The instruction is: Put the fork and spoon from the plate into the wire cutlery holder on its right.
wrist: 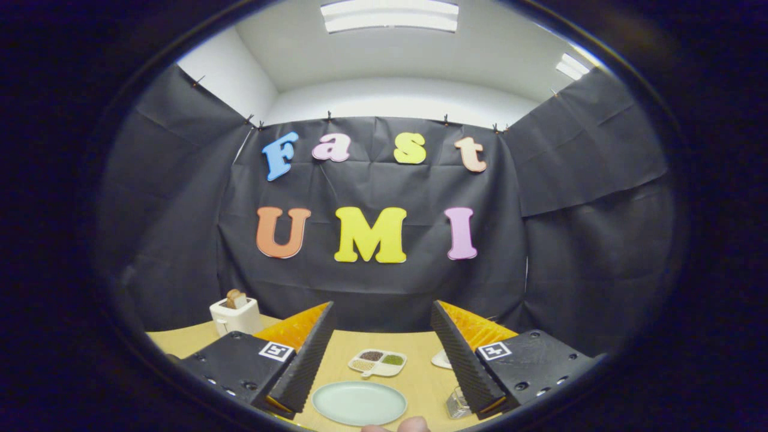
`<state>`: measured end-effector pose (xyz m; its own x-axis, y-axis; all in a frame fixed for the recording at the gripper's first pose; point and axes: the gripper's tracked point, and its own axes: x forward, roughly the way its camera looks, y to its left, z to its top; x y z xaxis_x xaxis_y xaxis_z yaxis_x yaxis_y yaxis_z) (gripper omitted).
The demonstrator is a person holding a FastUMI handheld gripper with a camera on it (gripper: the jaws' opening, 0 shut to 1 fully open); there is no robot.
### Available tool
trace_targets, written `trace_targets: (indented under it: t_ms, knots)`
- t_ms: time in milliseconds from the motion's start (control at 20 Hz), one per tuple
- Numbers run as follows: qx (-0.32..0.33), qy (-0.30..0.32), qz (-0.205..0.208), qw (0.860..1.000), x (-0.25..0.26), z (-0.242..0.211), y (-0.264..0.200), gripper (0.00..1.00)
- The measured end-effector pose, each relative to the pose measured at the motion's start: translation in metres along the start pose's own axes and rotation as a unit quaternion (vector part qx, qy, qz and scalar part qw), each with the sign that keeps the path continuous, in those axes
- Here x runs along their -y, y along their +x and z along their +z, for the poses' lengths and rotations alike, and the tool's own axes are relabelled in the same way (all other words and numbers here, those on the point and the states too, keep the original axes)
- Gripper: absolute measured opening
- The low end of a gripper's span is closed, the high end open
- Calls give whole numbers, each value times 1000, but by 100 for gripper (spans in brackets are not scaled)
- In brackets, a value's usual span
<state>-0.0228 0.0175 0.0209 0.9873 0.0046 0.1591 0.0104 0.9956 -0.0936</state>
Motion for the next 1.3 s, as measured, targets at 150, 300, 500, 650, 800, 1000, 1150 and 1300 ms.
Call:
trace_targets:
  t_ms: [150, 300, 500, 650, 800, 1000, 1150, 1300]
  knots:
    - [-5, 5, -14, 1000, 16, -3, 0, 96]
    - [-14, 23, -22, 999, 24, -6, 3, 96]
    - [-34, 41, -26, 998, 26, -16, 5, 96]
    - [-43, 56, -22, 997, 27, -15, 4, 96]
    - [-29, 47, -18, 998, 28, -9, 1, 96]
    - [-33, 48, -23, 998, 27, -9, -1, 96]
    - [-28, 45, -25, 998, 28, -2, -3, 96]
    - [-16, 31, -24, 999, 25, 3, -6, 96]
